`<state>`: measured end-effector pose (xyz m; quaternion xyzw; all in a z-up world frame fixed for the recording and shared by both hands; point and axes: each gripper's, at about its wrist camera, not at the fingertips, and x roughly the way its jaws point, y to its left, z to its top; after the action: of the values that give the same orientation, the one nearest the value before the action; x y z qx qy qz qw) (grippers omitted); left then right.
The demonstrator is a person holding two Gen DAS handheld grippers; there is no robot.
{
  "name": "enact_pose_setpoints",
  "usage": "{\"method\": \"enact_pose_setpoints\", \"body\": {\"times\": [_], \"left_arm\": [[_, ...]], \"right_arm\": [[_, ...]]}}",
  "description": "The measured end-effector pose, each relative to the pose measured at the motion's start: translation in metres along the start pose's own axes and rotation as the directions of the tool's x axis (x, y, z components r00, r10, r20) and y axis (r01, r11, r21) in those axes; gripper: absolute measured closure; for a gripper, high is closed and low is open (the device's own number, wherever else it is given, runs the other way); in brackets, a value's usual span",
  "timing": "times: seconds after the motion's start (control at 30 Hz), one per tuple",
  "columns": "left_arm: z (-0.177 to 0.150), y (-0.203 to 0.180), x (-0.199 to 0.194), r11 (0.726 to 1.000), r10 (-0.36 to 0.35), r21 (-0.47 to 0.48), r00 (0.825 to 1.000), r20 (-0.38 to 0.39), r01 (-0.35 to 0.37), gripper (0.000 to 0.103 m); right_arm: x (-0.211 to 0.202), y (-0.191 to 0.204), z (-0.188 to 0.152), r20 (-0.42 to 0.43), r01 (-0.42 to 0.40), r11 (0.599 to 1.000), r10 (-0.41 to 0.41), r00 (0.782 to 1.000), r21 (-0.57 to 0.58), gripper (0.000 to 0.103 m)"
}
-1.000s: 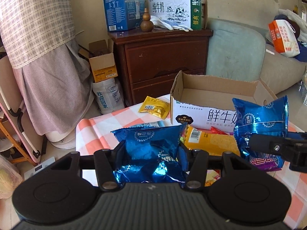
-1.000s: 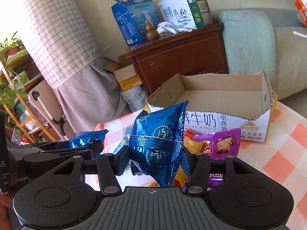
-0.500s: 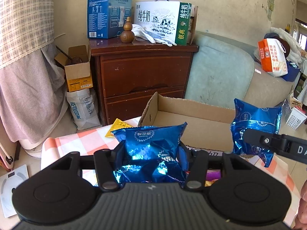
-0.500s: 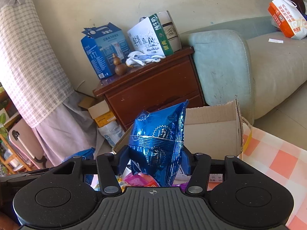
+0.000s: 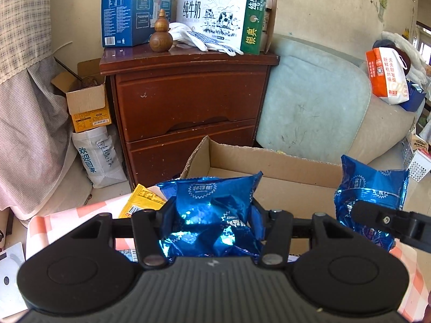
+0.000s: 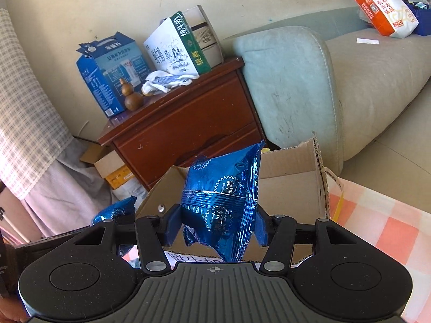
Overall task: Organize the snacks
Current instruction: 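Lower both blue packs into the box and open both grippers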
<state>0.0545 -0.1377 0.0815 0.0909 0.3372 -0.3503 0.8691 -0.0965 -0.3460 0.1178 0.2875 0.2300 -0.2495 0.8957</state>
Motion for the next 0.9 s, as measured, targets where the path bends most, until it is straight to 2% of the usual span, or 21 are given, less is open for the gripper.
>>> {"method": "enact_pose_setpoints", "body": {"times": [0.2,0.27,0.33,0.4,0.6,0.77,0.9], "left_arm": [[0.004,-0.008,0.024,1.0,-0.011,-0.011,0.999,-0.034,0.011,0.049],[0.002,-0.011,0.028,1.0,-0.014,-0.017,0.999,-0.038,0.014,0.041],[0.0,-0.015,0.028,1.0,-0.013,-0.007,0.999,-0.032,0.013,0.025],[0.0,-0.018,0.025,1.0,-0.011,0.003,1.0,-0.029,0.011,0.019],[0.003,-0.011,0.001,1.0,-0.02,-0.015,1.0,-0.012,0.02,0.015],[-0.005,-0.003,-0.013,1.0,-0.003,-0.027,0.999,-0.05,0.002,0.015],[-0.016,0.001,-0.022,1.0,0.023,-0.008,0.997,-0.078,-0.024,0.015]], "right_arm": [[0.017,-0.016,0.001,-0.03,0.032,0.997,-0.03,0.999,0.069,0.048],[0.018,-0.019,0.001,-0.031,0.046,0.995,-0.044,0.999,0.086,0.045],[0.02,-0.022,0.002,-0.042,0.064,0.994,-0.061,0.997,0.094,0.041],[0.019,-0.023,0.002,-0.044,0.062,0.993,-0.058,0.997,0.098,0.036],[0.006,-0.022,0.006,-0.047,0.01,0.997,-0.006,0.999,0.077,0.032],[-0.003,-0.014,0.004,-0.077,-0.01,1.0,0.011,0.997,0.018,0.031],[-0.008,-0.008,-0.001,-0.121,0.003,1.0,-0.006,0.993,-0.026,0.031]]}}
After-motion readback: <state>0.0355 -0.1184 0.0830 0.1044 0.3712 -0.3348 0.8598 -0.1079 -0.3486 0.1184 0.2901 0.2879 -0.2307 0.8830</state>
